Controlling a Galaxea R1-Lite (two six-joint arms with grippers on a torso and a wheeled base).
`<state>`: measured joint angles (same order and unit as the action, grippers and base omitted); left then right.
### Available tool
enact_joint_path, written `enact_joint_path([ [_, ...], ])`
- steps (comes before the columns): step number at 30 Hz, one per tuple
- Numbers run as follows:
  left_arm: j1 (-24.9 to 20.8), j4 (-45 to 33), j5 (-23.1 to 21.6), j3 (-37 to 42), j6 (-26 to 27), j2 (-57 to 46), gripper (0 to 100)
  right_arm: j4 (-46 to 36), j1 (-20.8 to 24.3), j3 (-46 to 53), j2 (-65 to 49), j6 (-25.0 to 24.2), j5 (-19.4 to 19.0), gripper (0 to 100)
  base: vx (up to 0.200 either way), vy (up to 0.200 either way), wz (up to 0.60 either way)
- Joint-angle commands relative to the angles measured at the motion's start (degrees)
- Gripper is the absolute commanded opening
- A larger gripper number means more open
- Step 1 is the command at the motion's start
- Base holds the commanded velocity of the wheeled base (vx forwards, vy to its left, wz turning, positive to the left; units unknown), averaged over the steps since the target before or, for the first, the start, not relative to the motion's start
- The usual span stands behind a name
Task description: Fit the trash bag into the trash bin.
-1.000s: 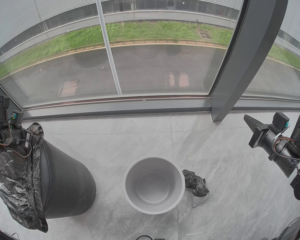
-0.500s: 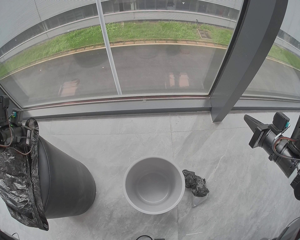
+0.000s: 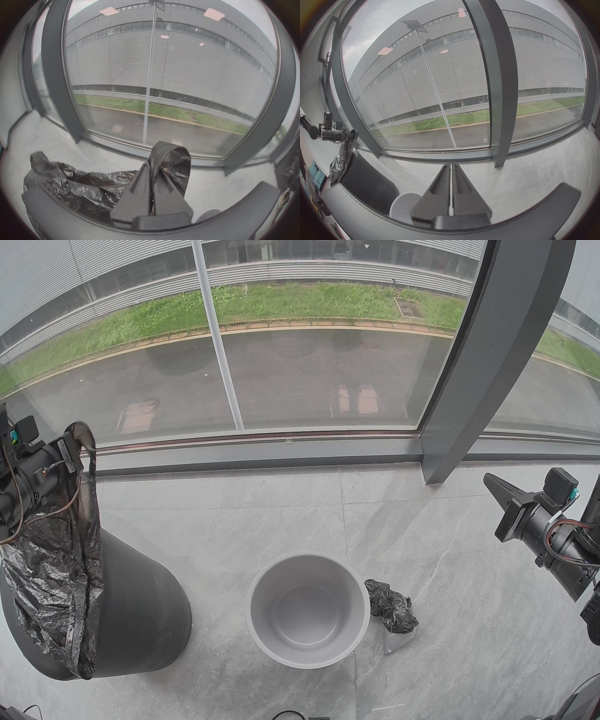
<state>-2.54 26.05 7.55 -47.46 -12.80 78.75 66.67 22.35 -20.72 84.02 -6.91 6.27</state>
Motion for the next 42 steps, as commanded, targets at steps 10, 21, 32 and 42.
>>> enact_joint_path([
  [10,-33.59,1.19,9.24,-6.59,-11.81,-5.19,0,0.21,16.41,0.16,-1.49,-2.23,8.15,0,0.000,0.000,0.00],
  [21,-42.90,-2.06,11.35,-14.68,-11.46,0.79,0,0.21,26.35,-0.98,5.72,-0.12,9.99,0,0.000,0.000,0.00],
  [32,-46.86,-2.58,10.03,-15.47,-11.46,3.69,0,0.21,27.75,-1.07,9.67,-0.03,9.55,100,0.000,0.000,0.00],
  [42,-49.14,-2.58,10.03,-16.44,-11.46,5.01,0,3.64,27.22,-4.15,20.40,-0.29,9.55,100,0.000,0.000,0.00],
])
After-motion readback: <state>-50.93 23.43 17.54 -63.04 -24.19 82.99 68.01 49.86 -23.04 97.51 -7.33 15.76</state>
